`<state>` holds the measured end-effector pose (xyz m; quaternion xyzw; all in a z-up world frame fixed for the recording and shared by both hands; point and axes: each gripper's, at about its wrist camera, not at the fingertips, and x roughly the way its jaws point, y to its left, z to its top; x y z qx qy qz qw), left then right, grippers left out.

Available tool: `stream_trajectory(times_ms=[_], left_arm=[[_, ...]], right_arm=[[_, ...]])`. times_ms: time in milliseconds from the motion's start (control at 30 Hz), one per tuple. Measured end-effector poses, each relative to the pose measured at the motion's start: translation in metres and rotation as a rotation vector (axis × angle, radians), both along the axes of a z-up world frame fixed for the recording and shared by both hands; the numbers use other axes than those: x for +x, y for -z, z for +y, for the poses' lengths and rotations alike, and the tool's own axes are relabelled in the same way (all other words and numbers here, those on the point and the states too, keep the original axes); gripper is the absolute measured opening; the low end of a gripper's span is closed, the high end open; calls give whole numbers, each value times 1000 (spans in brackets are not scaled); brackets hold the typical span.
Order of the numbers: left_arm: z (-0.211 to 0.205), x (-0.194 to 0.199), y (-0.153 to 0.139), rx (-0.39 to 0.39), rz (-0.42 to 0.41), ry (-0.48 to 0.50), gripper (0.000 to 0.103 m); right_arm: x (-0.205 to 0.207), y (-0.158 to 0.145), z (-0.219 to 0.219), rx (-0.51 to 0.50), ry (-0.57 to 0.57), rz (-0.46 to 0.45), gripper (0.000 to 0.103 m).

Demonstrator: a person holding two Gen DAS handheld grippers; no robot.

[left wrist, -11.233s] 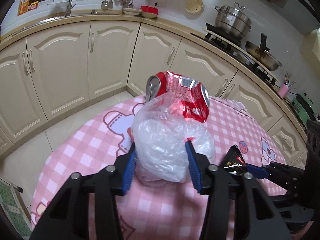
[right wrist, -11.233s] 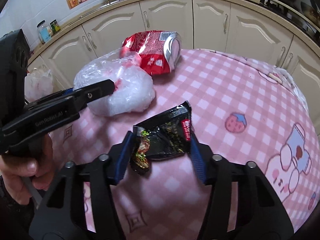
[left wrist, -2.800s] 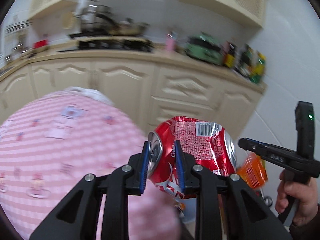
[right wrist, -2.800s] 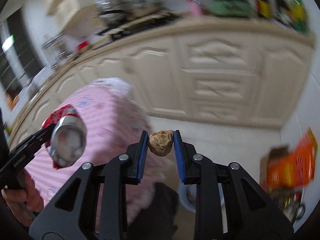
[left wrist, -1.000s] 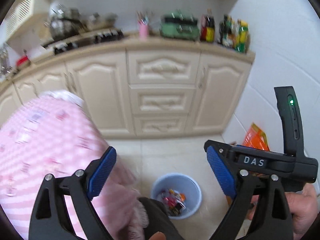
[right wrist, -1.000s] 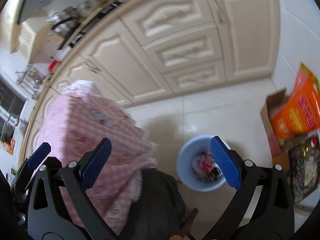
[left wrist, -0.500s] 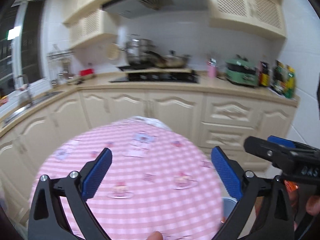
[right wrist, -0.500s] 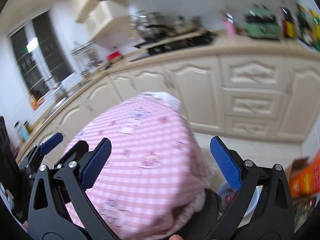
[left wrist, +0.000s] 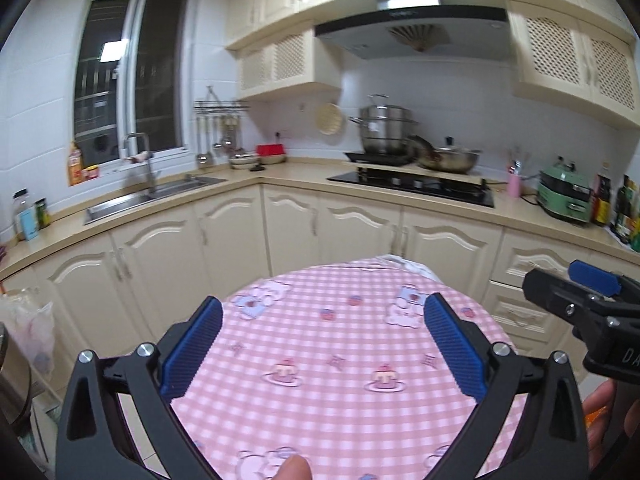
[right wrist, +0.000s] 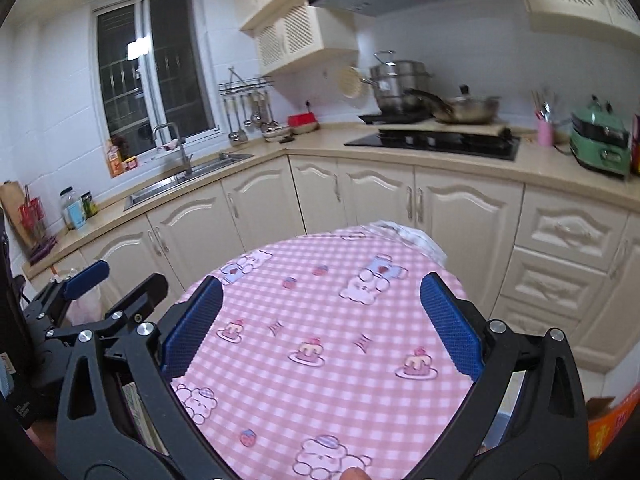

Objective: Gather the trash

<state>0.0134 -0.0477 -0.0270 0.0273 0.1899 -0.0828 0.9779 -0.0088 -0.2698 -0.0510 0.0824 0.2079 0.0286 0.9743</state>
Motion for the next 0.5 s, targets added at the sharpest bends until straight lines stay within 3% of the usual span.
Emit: stream_trajectory(times_ms=[233, 500], left_arm=[[41, -14, -11, -7, -37, -103, 99], [53, -33, -22, -8, -76, -134, 99]], right_arm=[[4, -7, 30, -69, 5, -24, 97], [3, -12, 39, -80, 31, -36, 97]])
